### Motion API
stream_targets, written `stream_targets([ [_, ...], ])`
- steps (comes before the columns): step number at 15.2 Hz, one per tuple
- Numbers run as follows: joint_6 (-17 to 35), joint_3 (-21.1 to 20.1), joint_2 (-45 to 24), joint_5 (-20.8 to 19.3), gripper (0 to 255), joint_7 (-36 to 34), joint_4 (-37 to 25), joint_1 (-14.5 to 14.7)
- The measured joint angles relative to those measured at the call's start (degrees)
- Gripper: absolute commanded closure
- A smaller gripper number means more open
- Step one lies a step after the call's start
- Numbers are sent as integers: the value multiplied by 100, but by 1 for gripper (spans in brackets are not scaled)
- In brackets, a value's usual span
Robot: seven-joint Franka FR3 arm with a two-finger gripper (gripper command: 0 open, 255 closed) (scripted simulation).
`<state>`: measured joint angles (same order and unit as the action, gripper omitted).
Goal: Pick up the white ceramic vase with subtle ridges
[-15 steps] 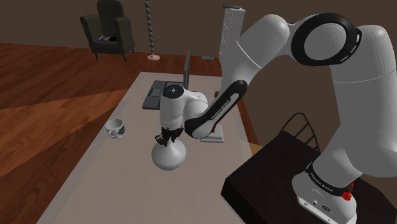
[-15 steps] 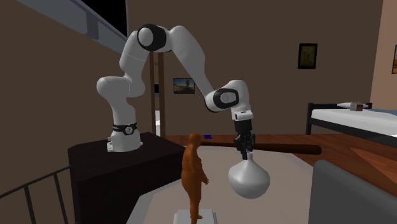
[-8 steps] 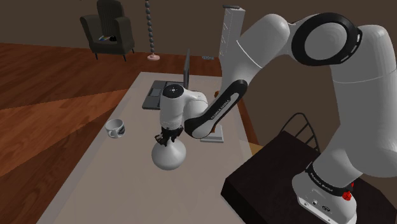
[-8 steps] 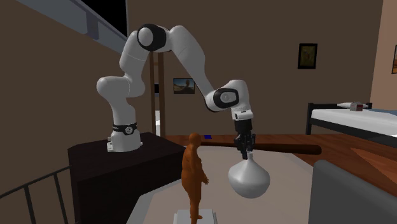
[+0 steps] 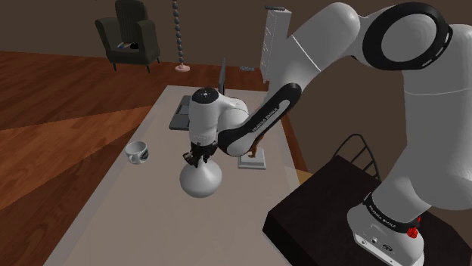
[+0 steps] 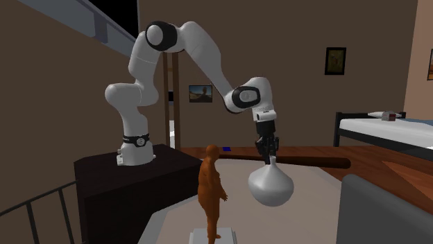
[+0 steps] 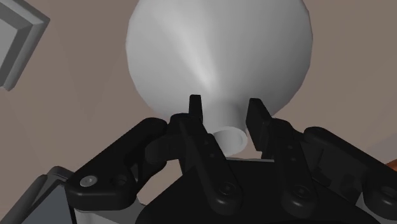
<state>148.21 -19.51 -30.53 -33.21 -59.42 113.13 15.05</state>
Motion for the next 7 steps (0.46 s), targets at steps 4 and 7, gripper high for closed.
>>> stream_targets([
  [4, -174, -136, 261, 174, 255, 124, 75, -87],
  [7, -310, -212, 371, 290, 255, 232, 38, -141],
])
